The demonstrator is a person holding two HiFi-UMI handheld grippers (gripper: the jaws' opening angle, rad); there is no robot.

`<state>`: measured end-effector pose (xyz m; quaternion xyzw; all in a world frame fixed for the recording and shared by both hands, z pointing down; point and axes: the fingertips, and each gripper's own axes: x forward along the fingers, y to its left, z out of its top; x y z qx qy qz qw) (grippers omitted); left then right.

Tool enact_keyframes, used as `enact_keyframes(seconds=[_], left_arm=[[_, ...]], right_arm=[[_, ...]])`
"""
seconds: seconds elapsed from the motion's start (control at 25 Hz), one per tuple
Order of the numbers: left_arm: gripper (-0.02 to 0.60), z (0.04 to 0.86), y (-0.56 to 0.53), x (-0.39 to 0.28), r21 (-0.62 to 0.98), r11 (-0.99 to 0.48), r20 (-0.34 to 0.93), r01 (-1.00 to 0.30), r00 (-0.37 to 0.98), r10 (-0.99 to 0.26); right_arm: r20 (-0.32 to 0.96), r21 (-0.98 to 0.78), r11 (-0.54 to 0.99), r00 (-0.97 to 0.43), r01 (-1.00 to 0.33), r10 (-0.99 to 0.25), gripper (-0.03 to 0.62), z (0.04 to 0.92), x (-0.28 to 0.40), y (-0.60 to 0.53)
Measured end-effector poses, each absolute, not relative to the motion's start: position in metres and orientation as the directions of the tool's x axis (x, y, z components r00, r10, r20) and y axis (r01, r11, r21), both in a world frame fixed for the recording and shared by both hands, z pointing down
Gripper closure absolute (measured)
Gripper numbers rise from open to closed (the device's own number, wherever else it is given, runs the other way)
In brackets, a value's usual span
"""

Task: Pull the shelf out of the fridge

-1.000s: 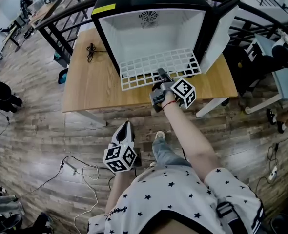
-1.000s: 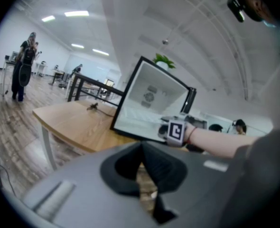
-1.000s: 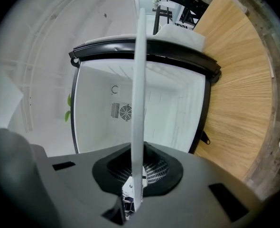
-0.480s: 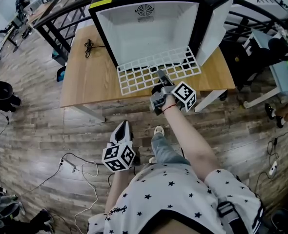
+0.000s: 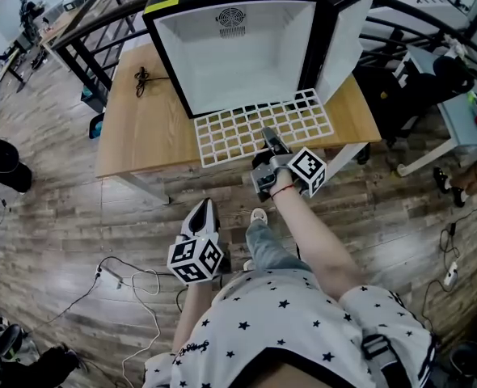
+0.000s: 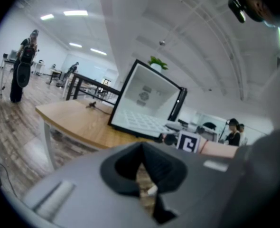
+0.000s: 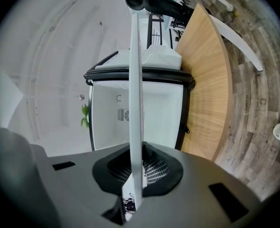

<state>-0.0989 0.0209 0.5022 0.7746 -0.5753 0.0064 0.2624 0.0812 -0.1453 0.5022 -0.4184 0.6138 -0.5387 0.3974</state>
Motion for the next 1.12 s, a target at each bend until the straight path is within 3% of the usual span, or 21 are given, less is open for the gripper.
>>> enact_keyframes(seconds=[1.12], left_arm=[[0.576, 0.507, 0.062, -0.091, 0.405, -0.198, 0.277, -0.892, 0.327, -0.904]], right_arm=[[-0.093, -0.994, 0.11, -0.389, -0.021, -0.917, 0.556, 0.484, 0.1, -0.029]])
